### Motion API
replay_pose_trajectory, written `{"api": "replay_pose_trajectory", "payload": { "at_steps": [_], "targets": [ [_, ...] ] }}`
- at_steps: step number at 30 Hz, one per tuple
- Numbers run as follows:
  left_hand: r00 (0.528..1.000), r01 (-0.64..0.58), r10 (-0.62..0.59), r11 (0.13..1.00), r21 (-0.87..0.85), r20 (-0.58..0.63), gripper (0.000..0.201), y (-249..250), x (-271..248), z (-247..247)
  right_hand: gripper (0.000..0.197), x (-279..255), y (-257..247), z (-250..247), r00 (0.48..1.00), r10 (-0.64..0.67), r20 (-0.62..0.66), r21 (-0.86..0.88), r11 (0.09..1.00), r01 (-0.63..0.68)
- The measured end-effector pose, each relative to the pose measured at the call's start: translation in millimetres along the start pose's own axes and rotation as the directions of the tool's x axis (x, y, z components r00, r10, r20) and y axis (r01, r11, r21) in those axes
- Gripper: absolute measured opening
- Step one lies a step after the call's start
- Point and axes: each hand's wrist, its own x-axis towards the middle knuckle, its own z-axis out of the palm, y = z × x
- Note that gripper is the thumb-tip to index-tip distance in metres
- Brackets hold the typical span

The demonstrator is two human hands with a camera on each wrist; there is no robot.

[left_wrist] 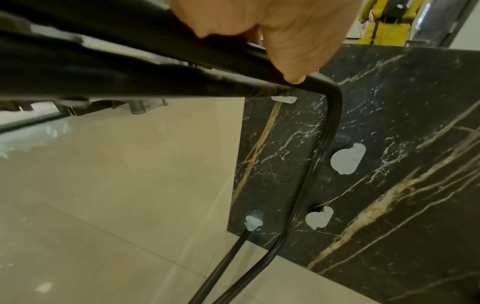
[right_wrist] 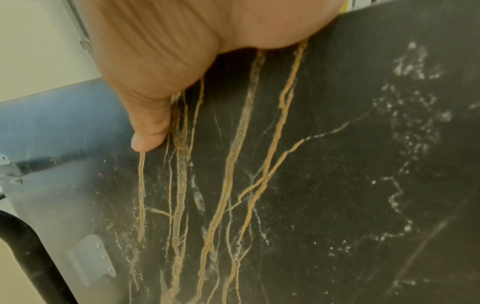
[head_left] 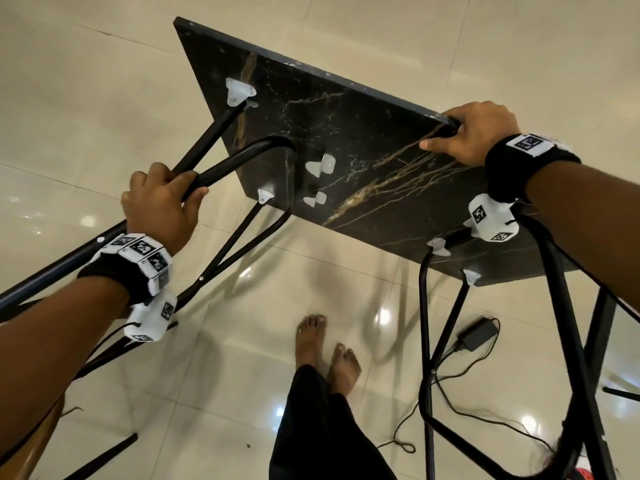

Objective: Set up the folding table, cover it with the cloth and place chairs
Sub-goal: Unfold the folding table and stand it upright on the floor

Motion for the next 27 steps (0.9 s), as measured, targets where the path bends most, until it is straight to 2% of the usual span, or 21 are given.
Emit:
{"api": "replay_pose_trajectory", "payload": {
  "at_steps": [5,10,17,23,27],
  "targets": [
    [0.996,0.05,-0.042,0.994,-0.093,0.082,0.036,38,14,-1,0.039,-5,16,-1,1.0,-0.01,-0.022,0.008,1.0,0.011],
    [0.98,0.153,-0.14,0.985,-0.083,0.145,0.033,59,29,0,0.048,-8,37,3,0.997,-0.052,-0.065,0.007,0.999,0.052],
    [0.983,0.152,-0.141,0.984,-0.094,0.116,0.032,68,38,2,0.067,-8,48,1,0.991,-0.086,-0.103,0.013,0.996,0.088],
    [0.985,0.158,-0.147,0.979,-0.13,0.093,0.032,64,38,2,0.054,-5,47,0,0.993,-0.083,-0.083,0.012,0.996,0.084],
    [0.99,0.136,-0.131,0.983,-0.121,0.049,0.033,64,38,5,0.055,-4,50,1,0.993,-0.09,-0.08,0.017,0.996,0.092]
  ]
}}
